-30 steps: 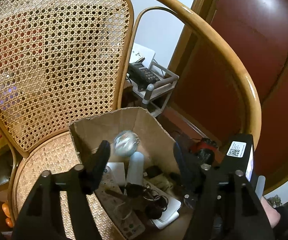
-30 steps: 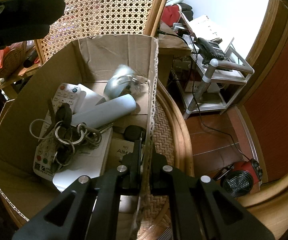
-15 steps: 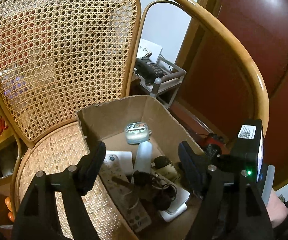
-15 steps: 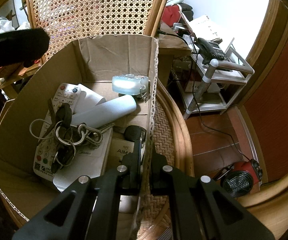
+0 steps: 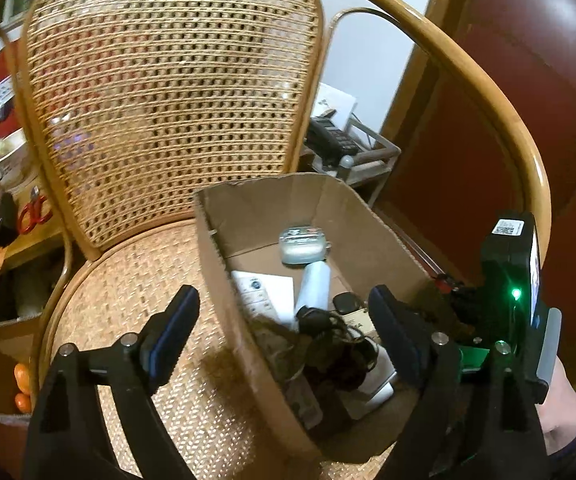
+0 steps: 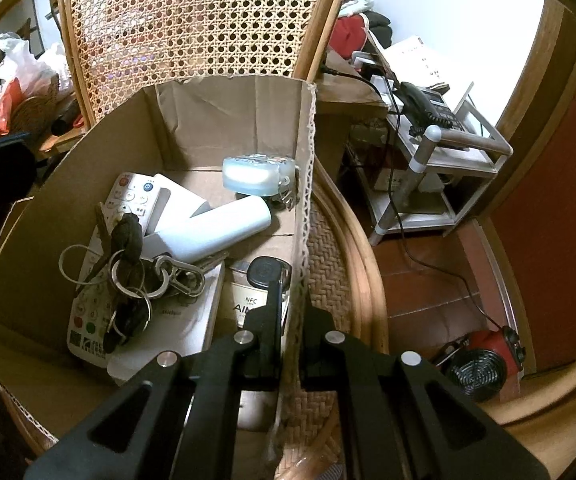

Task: Organize rigid objects
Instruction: 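Lower the Cheers tag into the box and open the left gripper, then lower the box onto the seat with the right gripper and release it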

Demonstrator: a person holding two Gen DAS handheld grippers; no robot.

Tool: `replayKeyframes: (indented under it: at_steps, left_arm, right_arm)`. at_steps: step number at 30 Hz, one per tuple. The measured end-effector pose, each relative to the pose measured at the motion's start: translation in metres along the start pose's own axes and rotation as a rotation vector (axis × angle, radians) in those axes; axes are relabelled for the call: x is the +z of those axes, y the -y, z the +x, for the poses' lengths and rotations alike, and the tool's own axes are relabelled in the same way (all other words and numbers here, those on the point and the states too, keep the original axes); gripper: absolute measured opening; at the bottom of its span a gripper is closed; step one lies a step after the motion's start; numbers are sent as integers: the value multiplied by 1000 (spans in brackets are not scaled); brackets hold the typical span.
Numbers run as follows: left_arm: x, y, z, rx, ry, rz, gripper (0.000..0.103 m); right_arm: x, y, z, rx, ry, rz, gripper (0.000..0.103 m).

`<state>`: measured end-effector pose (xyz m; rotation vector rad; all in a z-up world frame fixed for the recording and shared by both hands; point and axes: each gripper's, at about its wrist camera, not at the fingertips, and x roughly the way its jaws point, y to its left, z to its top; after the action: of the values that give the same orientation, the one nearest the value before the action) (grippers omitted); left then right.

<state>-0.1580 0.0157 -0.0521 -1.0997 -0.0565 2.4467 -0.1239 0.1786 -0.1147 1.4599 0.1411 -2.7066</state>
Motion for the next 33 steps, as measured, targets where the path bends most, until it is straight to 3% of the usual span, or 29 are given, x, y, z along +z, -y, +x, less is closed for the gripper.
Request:
replayKeyframes:
  at_steps: [18,30,33]
  left_arm:
    - [-33,-24,-53,143,85,-72,90]
    - [-52,-39,-79,182,121,-119,95]
    - [-54,-39,-81,184,123,-122,95]
  right_arm:
    - [-4,-4,-16,-48,122,17,6]
    - [-8,-6,-25,-68,199,7,7]
    - [-9,-9,-28,-58,221,-2,24]
